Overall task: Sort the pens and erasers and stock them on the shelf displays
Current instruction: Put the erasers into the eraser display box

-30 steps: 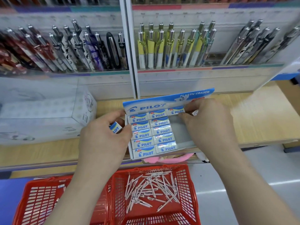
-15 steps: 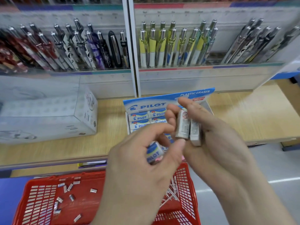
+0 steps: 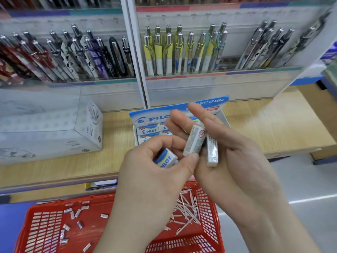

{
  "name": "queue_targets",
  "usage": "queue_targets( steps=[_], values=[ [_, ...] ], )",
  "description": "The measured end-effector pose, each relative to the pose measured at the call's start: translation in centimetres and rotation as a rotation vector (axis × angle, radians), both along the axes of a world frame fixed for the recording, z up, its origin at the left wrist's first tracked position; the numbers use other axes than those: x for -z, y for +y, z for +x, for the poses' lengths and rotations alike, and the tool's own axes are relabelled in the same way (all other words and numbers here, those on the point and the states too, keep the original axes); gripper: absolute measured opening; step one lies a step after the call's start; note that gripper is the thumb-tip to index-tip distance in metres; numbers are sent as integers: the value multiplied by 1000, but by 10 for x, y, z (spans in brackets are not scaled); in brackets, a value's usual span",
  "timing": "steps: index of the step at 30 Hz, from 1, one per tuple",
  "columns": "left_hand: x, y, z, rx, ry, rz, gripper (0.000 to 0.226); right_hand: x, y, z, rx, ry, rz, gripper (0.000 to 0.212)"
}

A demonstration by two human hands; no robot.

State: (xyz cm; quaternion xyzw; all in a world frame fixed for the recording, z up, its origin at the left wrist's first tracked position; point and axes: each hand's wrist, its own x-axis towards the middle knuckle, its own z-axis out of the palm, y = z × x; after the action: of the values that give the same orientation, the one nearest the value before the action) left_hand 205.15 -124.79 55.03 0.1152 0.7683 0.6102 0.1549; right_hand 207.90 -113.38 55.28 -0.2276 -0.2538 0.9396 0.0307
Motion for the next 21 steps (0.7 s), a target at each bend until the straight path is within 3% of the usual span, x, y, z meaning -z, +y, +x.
queue_targets(
  steps=[2, 6, 9, 12, 15, 17, 21],
  values=[
    [1, -1, 0, -58, 94, -57, 14, 1, 4, 4, -8, -69, 112, 30],
    [4, -9, -5, -84, 615, -394, 17, -4, 11, 13, -91, -266, 550, 29],
    [10, -15, -7, -64, 787, -435, 14, -2, 14, 17, -158, -230, 737, 30],
    [14, -16, -8, -44, 723, -389, 15, -2, 19, 19, -168, -186, 840, 19],
    [22, -23, -16, -98, 563, -383, 17, 4, 31, 16, -136, -266, 1184, 6],
    [28, -31, -25, -130, 477, -441, 15, 9, 37, 10, -118, -349, 1385, 6],
    [40, -37, -38, -127, 358, -562, 22, 20, 38, -6, -170, -445, 1528, 8]
  ],
)
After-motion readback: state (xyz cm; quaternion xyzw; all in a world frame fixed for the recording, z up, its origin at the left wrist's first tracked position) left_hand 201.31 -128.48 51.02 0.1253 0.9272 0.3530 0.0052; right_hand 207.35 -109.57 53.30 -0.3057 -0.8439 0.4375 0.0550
